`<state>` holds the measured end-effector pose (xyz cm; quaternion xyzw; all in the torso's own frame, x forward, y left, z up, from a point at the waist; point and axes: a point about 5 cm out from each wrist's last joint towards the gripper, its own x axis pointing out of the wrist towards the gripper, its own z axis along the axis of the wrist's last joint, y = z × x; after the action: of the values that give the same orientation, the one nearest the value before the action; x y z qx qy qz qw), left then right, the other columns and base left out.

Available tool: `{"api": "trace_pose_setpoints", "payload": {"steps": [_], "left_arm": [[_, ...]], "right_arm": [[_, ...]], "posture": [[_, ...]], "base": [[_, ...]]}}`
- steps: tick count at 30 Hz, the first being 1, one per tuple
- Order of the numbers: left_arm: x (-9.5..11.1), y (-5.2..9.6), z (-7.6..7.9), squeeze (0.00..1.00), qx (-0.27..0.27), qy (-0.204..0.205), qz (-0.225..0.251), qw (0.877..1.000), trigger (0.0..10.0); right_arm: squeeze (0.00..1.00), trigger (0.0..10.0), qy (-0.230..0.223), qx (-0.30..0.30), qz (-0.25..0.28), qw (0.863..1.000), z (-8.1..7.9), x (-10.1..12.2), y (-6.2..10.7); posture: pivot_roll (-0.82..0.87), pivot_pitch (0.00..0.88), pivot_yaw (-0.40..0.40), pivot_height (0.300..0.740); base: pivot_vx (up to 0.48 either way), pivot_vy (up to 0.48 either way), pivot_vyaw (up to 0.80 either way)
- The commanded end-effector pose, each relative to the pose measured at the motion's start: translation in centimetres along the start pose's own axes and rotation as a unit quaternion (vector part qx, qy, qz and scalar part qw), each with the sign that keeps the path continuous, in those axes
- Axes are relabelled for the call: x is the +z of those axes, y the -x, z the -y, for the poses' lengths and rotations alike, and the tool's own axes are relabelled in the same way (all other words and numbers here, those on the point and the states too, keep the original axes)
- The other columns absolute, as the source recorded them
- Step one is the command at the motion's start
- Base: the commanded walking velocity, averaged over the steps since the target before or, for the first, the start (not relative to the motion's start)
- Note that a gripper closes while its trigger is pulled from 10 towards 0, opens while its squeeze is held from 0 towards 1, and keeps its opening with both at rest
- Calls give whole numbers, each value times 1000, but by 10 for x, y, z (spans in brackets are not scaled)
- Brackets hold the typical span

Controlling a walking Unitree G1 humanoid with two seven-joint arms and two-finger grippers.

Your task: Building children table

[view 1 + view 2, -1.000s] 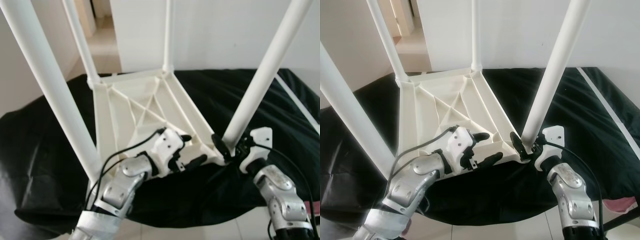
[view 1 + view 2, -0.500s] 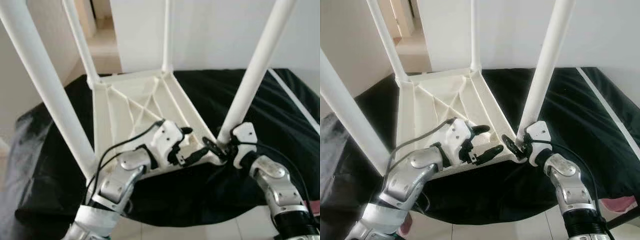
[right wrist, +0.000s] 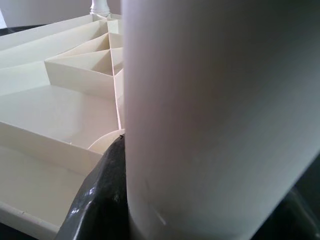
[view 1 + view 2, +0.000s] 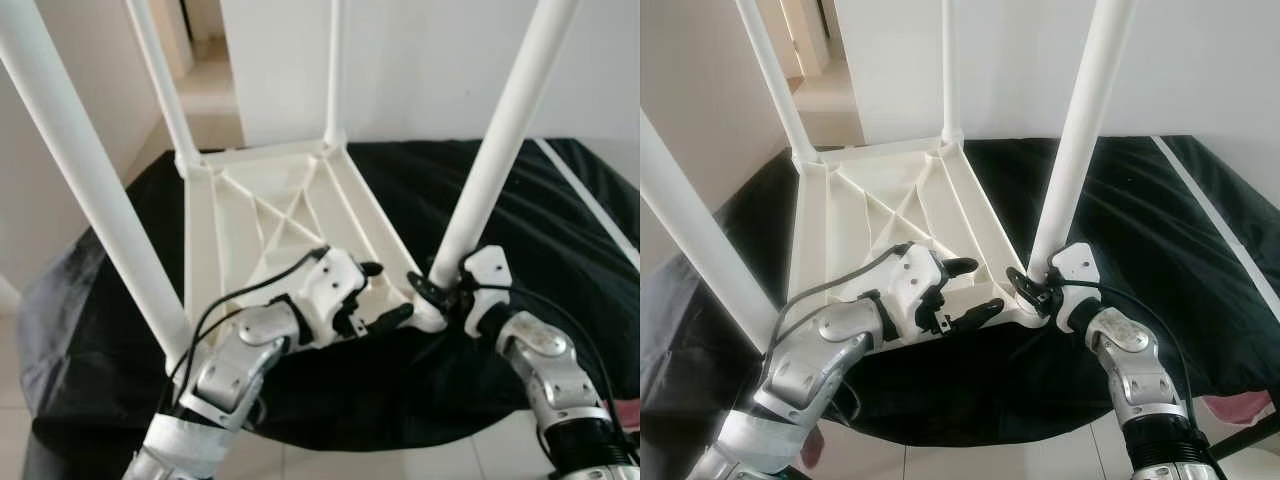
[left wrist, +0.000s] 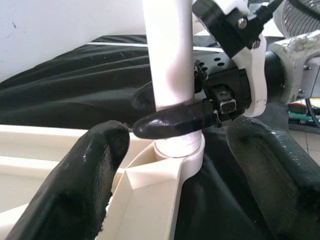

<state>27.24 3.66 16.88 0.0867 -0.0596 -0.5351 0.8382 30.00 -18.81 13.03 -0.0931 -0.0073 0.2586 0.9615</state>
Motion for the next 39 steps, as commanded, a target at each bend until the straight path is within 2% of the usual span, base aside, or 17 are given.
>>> {"api": "trace_pose_setpoints", "payload": {"steps": [1,5,8,9,10,15,17,18,20,21,22,24,25,26,27,31,39], "left_arm": [[-7,1,-2,0,-4,-17,-22,1000,10000],[-9,1,-4,0,10,-23,-25,999,10000],[-9,2,-7,0,25,-21,-25,999,10000],[-9,2,-7,0,25,-21,-25,999,10000],[-10,1,-7,0,27,-20,-26,999,10000],[-12,-1,-6,0,27,-23,-29,999,10000],[-10,-6,-4,0,27,-15,-22,999,10000],[-10,-6,-4,0,27,-15,-22,999,10000],[-8,-9,-4,0,26,-13,-18,999,10000],[-8,-9,-4,0,26,-13,-18,999,10000],[-8,-9,-4,0,28,-16,-18,999,10000],[-8,-9,-4,0,28,-16,-18,999,10000],[-6,-11,-6,0,36,-15,-11,999,10000],[-6,-11,-6,0,36,-15,-11,999,10000],[-4,-12,-8,0,41,-12,-5,999,10000],[0,-18,-6,0,40,-3,10,999,10000],[-2,-18,-4,0,22,-13,3,1000,10000]], "right_arm": [[0,10000,-16,-40,-36,998,-6,-14,0],[0,10000,-23,-70,-42,996,-6,-16,0],[0,10000,-18,-118,-36,992,-15,-18,1],[0,10000,-18,-118,-36,992,-15,-18,1],[0,10000,-29,-143,-35,989,-19,-19,-1],[0,10000,-61,-184,-36,980,-26,-21,-4],[0,10000,-83,-241,-38,966,-28,-22,-5],[0,10000,-83,-241,-38,966,-28,-22,-5],[0,10000,-93,-288,-44,952,-28,-23,-4],[0,10000,-93,-288,-44,952,-28,-23,-4],[0,10000,-99,-307,-47,945,-29,-24,-3],[0,10000,-99,-307,-47,945,-29,-24,-3],[0,10000,-121,-355,-49,926,-34,-24,-3],[0,10000,-121,-355,-49,926,-34,-24,-3],[0,10000,-132,-366,-45,920,-38,-23,-5],[0,10000,-134,-346,-7,929,-48,-9,-9],[0,10000,-132,-345,1,929,-49,-7,-8]], "posture": [[-74,4,17,740],[-74,6,16,740],[-78,9,17,740],[-78,9,17,740],[-87,11,20,740],[-96,11,22,740],[-102,13,25,740],[-102,13,25,740],[-104,11,26,740],[-104,11,26,740],[-105,10,26,740],[-105,10,26,740],[-104,5,24,740],[-104,5,24,740],[-107,4,28,740],[-117,3,37,740],[-122,0,45,740]], "base": [[0,0,0],[0,0,0],[0,0,0],[0,0,0],[0,0,0],[0,0,0],[0,0,0],[0,0,0],[0,0,0],[0,0,0],[0,0,0],[0,0,0],[0,0,0],[0,0,0],[0,0,0],[0,0,0],[0,0,0]]}}
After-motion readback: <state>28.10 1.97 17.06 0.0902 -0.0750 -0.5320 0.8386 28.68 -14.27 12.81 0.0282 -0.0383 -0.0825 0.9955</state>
